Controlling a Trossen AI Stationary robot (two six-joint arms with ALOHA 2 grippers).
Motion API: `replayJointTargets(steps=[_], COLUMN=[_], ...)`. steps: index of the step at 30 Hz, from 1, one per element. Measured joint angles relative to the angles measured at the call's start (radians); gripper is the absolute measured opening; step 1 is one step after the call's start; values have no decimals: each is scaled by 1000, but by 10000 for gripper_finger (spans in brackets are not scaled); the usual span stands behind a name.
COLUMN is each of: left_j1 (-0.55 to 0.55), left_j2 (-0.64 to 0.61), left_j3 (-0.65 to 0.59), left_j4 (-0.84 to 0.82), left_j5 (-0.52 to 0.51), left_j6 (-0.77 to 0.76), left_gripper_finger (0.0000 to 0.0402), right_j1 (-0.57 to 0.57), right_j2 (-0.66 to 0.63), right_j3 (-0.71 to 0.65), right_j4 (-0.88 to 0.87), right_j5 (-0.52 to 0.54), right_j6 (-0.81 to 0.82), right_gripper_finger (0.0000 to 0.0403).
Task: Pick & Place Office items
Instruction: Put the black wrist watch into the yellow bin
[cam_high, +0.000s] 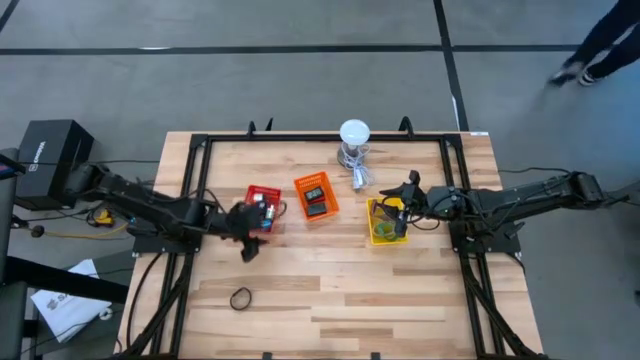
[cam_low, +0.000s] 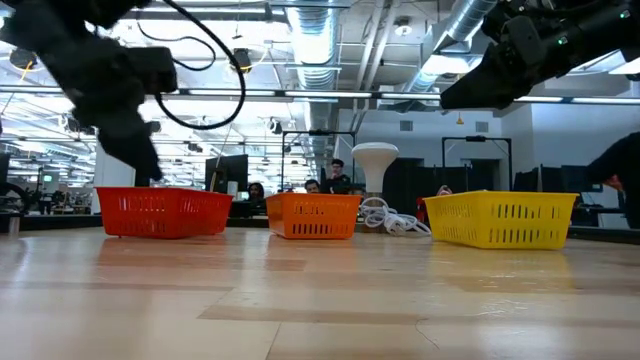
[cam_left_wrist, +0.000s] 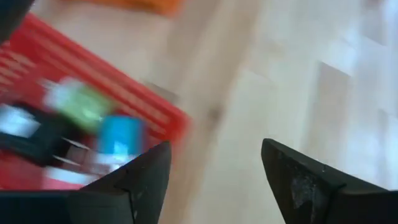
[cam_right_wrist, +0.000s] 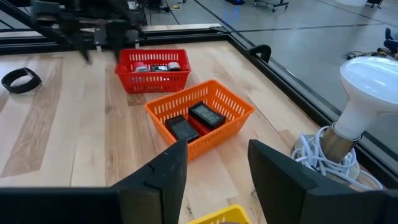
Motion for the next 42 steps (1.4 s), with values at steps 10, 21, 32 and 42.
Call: replayJointTargets(steps=[10,21,32,42], left_j1=[-276,-427,-492,-495], left_j2=[109,288,318,318], left_j3=[104,112,112,112], left_j4=[9,5,2,2], left_j5=[-27,34,142,69], left_j6=[-181,-216,-199,-56], left_gripper_finger=[234,226,208,191], right_j1=[0,0,0,0], right_j2=[0,0,0,0], right_j3=[0,0,0,0], right_j4=[1,1,1,1], right_j5=[2,2,2,2], right_j6=[0,0,0,0], right_gripper_finger=[161,161,161,161])
